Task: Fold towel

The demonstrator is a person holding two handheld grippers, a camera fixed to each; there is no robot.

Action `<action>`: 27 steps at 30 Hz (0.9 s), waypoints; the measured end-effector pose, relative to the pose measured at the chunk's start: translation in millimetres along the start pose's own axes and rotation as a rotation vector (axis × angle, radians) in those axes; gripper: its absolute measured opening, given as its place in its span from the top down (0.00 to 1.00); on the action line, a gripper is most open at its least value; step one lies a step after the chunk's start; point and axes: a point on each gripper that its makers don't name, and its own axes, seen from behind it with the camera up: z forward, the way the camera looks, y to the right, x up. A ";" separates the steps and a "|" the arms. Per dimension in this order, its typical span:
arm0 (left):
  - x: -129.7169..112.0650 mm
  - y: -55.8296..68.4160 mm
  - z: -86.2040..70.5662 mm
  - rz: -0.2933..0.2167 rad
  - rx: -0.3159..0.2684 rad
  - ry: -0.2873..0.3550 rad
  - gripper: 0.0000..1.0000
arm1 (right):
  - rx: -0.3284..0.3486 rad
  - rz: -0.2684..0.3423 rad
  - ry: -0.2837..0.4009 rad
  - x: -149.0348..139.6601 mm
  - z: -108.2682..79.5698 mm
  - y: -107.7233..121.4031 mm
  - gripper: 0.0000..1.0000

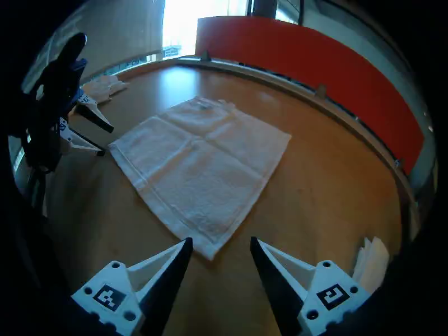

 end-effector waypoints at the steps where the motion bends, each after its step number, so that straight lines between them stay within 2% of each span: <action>1: -0.8 0.4 0.6 0.002 -0.001 -0.002 0.06 | 0.002 -0.003 -0.003 -1.1 0.0 -0.2 0.24; 9: -4.9 2.4 3.3 -0.003 -0.001 -0.017 0.21 | 0.027 -0.011 -0.022 -7.9 1.3 -3.9 0.33; 11: -7.1 2.9 4.9 -0.008 0.002 -0.027 0.24 | 0.030 -0.007 -0.023 -8.7 2.9 -4.6 0.38; 15: -7.7 2.3 6.3 -0.008 0.011 -0.029 0.28 | 0.039 -0.002 -0.027 -10.1 5.0 -6.4 0.44; 21: -7.8 1.4 6.5 -0.002 0.023 -0.031 0.30 | 0.051 -0.001 -0.034 -12.6 6.0 -8.8 0.45; 27: -8.2 -0.4 6.6 0.000 0.036 -0.032 0.34 | 0.075 0.007 -0.036 -13.8 8.9 -14.7 0.62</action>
